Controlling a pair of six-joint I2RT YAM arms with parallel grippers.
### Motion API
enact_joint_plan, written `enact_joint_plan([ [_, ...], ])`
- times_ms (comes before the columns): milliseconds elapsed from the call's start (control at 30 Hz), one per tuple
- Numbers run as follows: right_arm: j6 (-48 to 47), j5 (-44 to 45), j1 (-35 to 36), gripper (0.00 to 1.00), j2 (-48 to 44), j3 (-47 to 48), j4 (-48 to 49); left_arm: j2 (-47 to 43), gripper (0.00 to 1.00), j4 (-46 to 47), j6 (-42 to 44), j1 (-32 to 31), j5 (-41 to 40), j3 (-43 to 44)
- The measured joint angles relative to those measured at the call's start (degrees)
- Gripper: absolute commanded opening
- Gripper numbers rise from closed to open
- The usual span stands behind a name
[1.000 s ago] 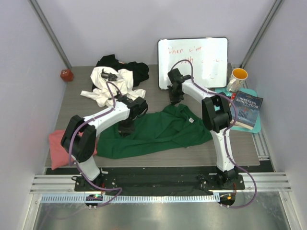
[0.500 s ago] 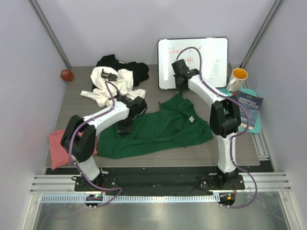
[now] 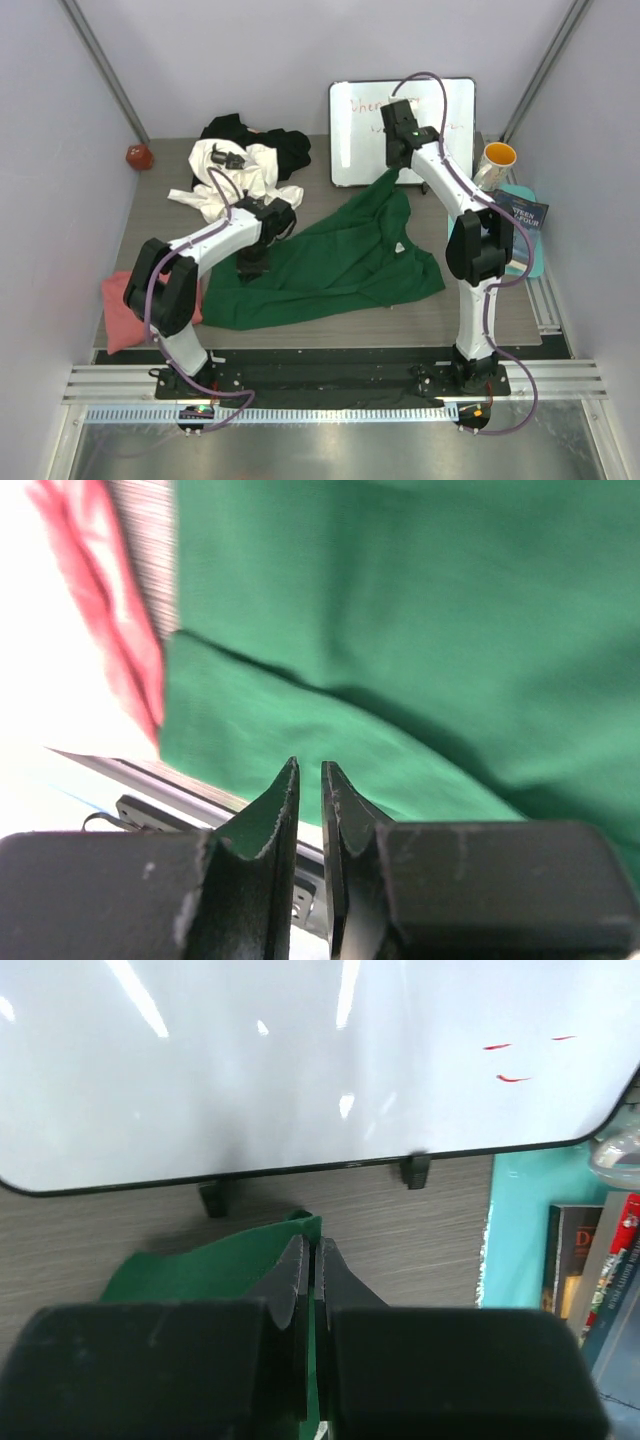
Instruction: Fold and stack the t-shirts
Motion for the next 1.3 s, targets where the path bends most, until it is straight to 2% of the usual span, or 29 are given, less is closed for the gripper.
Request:
enact_joint_plan([
  [233, 0.02, -0.04, -4.48, 0.01, -0.02, 2.62, -0.66, -0.02, 0.17, 0.33, 0.87, 9.11, -2.51, 0.76],
  [567, 0.22, -2.25, -4.66, 0.01, 0.0, 13.38, -0.83, 4.46, 0.17, 0.83, 3.13, 12.74, -4.28, 11.1],
  [733, 0.81, -5.42, -4.55, 0.01, 0.42, 13.42, -0.96, 10.6, 0.16, 1.66, 4.66, 12.85, -1.31, 16.44],
  [833, 1.16, -6.8, -4.55, 0.01, 0.57, 13.42, -1.01, 12.74, 0.16, 2.03, 5.4, 12.0, 0.24, 16.5],
  [1100, 1.81, -8.72, -4.55, 0.01, 0.81, 13.42, -1.03, 13.38, 0.15, 3.56, 5.81, 7.54, 3.45, 9.51],
  [1300, 2.19, -9.94, -4.55, 0.01, 1.01, 12.37, -1.01, 16.35, 0.13, 3.82, 5.6, 7.15, 5.79, 7.37],
])
